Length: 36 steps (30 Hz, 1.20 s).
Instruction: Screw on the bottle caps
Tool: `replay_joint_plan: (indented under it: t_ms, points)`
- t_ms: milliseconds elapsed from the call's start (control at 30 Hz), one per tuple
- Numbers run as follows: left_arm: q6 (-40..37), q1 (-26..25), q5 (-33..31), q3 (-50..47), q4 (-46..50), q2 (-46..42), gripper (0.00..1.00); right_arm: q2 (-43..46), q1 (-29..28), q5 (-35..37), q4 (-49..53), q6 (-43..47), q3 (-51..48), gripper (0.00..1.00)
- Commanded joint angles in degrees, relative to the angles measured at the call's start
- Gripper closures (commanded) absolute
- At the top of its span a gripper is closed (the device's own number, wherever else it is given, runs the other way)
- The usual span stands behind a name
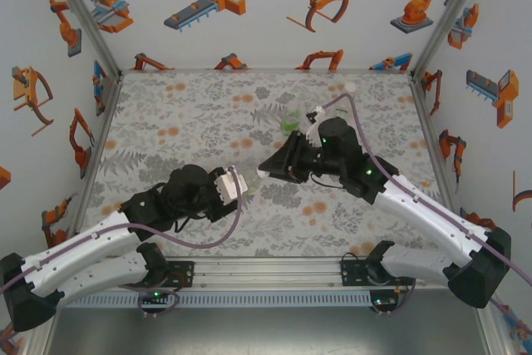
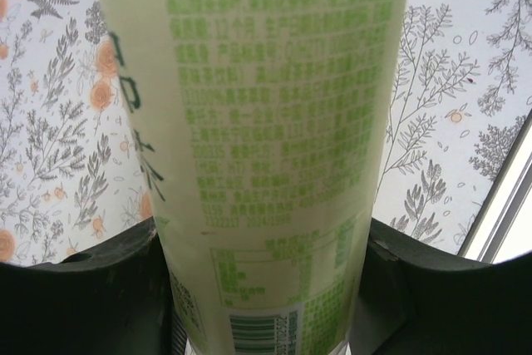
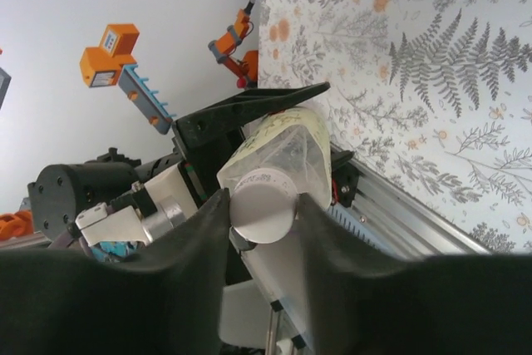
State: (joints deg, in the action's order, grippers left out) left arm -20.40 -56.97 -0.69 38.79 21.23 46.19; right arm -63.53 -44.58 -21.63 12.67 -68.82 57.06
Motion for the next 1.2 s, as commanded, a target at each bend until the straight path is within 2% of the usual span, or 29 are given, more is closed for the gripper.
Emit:
replay_joint_plan:
  t_ms: [0, 167, 333, 600, 767, 900, 1167]
  points:
    - [-0.8, -0.51, 4.08, 1.23, -4.77, -1.6, 1.0, 0.71, 1.46, -0.6, 0.24, 7.94, 5.35, 0.5]
    - [-1.02, -0.43, 10.49, 0.97, -4.07, -2.12, 1.0, 1.64, 5.53, -8.59, 2.8, 27.58, 9.03, 0.47]
    - [-0.94, -0.51, 15.6, 1.8, -2.48, -1.58, 1.0, 1.63, 5.56, -21.33, 5.62, 53.14, 11.39, 0.48]
    - [-1.32, -0.51, 19.66, 2.57, -1.08, -1.05, 1.0, 2.91, 5.47, -36.86, 11.64, 85.13, 12.45, 0.48]
    - [-1.48, -0.43, 20.16, 2.87, -0.8, -0.01, 1.0, 2.61, 5.44, -40.24, 10.88, 92.84, 12.0, 0.45]
    - [-1.54, -0.43, 20.11, 3.05, -0.24, 0.44, 1.0, 0.36, 4.94, -42.56, 12.3, 94.44, 12.29, 0.45]
    - [-1.61, -0.39, 19.76, 2.85, -0.25, -0.28, 1.0, -1.85, 4.17, -41.25, 14.66, 96.68, 11.12, 0.5]
